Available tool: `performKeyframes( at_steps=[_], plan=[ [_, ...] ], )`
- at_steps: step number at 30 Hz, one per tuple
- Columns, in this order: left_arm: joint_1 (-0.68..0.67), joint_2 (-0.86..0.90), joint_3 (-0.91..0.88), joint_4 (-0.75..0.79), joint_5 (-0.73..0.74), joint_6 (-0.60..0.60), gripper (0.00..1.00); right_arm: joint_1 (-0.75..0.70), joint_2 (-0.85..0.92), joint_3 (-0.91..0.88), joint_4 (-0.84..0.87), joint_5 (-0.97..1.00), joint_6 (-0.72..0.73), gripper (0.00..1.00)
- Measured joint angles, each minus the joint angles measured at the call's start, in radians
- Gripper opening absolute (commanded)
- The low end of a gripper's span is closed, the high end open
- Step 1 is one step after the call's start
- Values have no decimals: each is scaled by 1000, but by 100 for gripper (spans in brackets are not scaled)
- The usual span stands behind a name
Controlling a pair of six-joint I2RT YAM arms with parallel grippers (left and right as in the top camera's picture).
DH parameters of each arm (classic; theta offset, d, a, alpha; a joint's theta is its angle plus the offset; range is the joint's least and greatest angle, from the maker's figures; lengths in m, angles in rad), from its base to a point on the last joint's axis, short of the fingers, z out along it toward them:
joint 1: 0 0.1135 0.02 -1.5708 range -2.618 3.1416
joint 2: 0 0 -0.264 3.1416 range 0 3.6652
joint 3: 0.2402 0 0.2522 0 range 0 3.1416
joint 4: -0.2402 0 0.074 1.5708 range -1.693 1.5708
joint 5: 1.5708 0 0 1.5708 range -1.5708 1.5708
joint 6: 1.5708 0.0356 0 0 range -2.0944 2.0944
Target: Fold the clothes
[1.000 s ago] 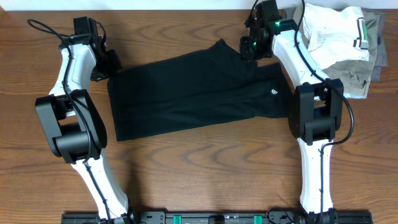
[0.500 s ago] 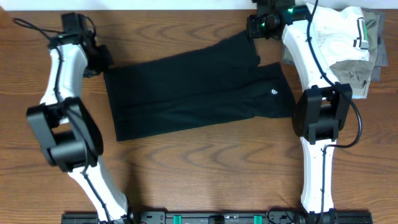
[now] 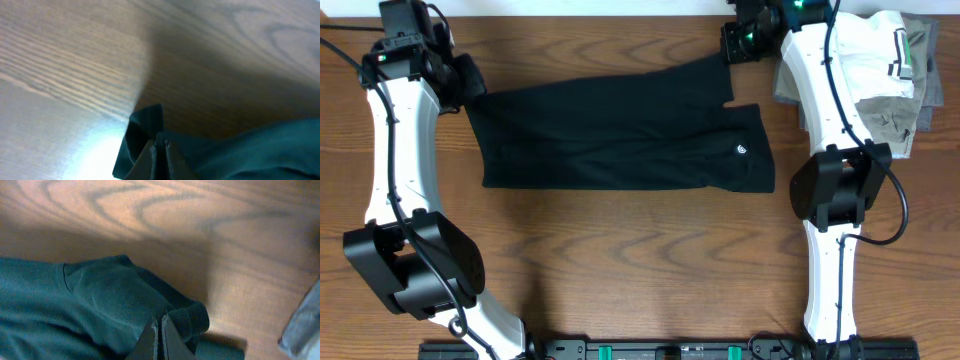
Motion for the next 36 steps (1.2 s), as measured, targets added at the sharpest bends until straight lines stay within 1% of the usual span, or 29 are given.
performKeyframes(
  at_steps=[10,18,27,32,36],
  plan=[
    [1,0,-25,-14,-97,8,6,-12,0,5,-285,-17,-61,1],
    [25,4,-111,-8,-117,15,6,-87,0,5,-408,-38,-95,1],
    [28,45,-129,-19,-122,22,6,-91,0,5,-521,-52,-148,1],
    [28,77,-129,-31,-124,26,6,-87,0,-5,-525,-56,-158,1],
    [28,105,-129,-32,-127,34,6,-86,0,-63,-523,-55,-167,2]
  ],
)
